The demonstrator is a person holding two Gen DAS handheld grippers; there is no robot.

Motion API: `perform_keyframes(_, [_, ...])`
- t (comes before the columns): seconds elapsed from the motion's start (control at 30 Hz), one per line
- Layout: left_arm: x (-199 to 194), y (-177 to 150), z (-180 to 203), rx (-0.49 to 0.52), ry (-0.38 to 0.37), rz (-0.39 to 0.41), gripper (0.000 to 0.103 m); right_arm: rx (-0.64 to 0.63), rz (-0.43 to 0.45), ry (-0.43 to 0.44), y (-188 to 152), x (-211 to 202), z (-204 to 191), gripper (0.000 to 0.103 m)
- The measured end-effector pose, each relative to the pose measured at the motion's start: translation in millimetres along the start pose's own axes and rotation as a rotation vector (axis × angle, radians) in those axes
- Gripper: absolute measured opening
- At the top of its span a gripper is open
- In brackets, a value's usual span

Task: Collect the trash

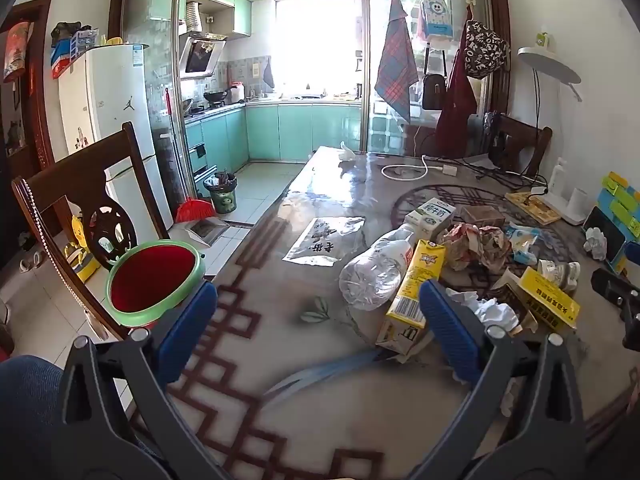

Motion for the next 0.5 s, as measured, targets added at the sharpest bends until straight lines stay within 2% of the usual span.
perform_keyframes(0.2, [-2.1,-3.0,8.3,0.037,0.020,-0.002,0.099,0.001,-0.003,0.011,-0.9,1.4,1.0,0.097])
perform_keyframes(0.5, [2.5,-5.8,9.5,0.039,-0.001,0.005,0.099,0.038,-0.019,0.019,-4.3,3.7,4.6,0.097])
Point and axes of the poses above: each gripper's, at about its wrist camera, not at the fingertips, and x roughly the way its jaws point, z to its right, y to its top, the point moved 3 cm from there along x, roughly the way its jaws point, and after that the axes turned 4 degrees about y, right-handed, at the moved point
